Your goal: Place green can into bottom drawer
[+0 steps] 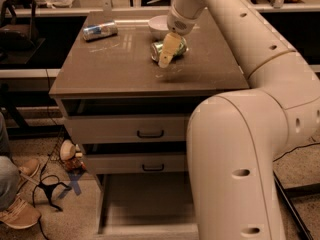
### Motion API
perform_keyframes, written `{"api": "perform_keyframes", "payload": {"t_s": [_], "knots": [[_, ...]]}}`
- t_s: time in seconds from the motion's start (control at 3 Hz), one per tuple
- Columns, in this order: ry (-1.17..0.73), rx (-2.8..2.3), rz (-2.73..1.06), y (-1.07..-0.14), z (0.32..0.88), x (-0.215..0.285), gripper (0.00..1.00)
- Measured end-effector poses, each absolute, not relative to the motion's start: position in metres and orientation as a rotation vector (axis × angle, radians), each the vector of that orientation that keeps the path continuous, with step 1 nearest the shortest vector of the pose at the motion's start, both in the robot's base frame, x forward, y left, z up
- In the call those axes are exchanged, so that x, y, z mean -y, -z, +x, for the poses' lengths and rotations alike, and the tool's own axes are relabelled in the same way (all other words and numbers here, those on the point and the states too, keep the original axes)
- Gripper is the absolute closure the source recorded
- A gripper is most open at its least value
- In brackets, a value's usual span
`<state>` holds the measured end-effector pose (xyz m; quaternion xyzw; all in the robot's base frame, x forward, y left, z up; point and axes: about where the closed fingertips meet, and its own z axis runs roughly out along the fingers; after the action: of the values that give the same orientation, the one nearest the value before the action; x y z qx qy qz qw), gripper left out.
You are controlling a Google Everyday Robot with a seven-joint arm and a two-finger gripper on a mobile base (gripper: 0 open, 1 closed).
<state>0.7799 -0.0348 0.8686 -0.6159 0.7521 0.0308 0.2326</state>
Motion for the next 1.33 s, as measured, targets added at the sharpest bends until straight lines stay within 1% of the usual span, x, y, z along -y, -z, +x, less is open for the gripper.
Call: {"api": "perform_keyframes", "payload": {"t_s": [0.67, 1.33], "knots": [[-0.11, -2.048, -1.762, -0.855, 0.785, 0.015, 0.0], [-0.154, -2.07, -1.769, -0.836, 0.788, 0.023, 0.0]]}}
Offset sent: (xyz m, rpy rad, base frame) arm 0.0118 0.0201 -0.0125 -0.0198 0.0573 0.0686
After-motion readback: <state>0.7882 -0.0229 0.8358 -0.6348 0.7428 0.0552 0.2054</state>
